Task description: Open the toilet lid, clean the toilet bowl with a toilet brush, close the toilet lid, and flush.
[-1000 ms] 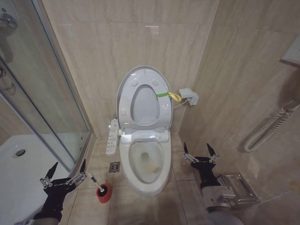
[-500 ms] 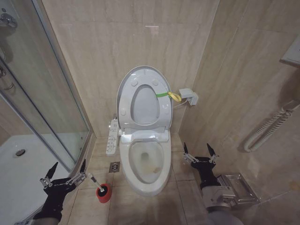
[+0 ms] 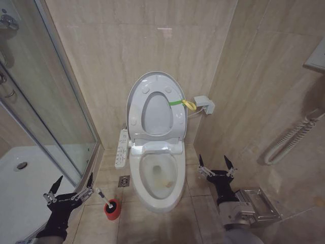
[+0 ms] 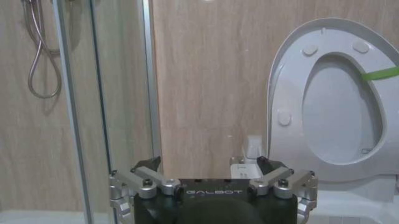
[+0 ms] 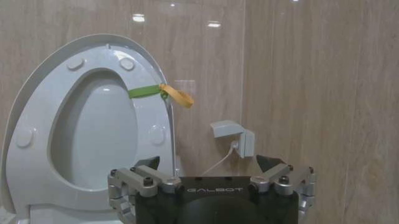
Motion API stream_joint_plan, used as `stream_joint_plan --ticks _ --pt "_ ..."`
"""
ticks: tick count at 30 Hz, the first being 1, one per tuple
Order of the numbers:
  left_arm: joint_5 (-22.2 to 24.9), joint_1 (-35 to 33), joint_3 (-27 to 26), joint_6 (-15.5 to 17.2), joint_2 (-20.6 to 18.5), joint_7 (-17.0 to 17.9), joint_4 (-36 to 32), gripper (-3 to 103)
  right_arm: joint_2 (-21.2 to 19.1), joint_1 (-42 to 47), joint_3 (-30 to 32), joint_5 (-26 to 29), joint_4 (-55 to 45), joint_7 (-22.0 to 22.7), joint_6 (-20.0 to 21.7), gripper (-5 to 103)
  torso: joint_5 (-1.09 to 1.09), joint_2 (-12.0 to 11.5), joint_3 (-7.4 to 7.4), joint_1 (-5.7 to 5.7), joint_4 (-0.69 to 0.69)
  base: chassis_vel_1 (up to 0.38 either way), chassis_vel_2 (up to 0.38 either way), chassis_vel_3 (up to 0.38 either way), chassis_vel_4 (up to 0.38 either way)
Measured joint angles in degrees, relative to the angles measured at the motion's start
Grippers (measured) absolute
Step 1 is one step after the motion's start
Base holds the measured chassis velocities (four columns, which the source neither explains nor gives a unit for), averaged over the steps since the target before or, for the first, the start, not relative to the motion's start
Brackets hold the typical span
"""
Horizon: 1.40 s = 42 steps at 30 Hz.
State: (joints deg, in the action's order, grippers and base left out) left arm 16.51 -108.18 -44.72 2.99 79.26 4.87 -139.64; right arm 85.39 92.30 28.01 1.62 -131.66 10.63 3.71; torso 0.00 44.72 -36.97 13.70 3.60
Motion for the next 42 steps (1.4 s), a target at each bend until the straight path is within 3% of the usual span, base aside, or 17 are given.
stream_joint_plan --ticks 42 --pt "0.0 0.0 0.0 0.0 0.0 0.0 0.0 100 0.0 0.0 0.0 0.0 0.0 0.0 0.0 100 0.00 0.0 0.00 0.00 0.00 0.000 0.000 0.000 0.000"
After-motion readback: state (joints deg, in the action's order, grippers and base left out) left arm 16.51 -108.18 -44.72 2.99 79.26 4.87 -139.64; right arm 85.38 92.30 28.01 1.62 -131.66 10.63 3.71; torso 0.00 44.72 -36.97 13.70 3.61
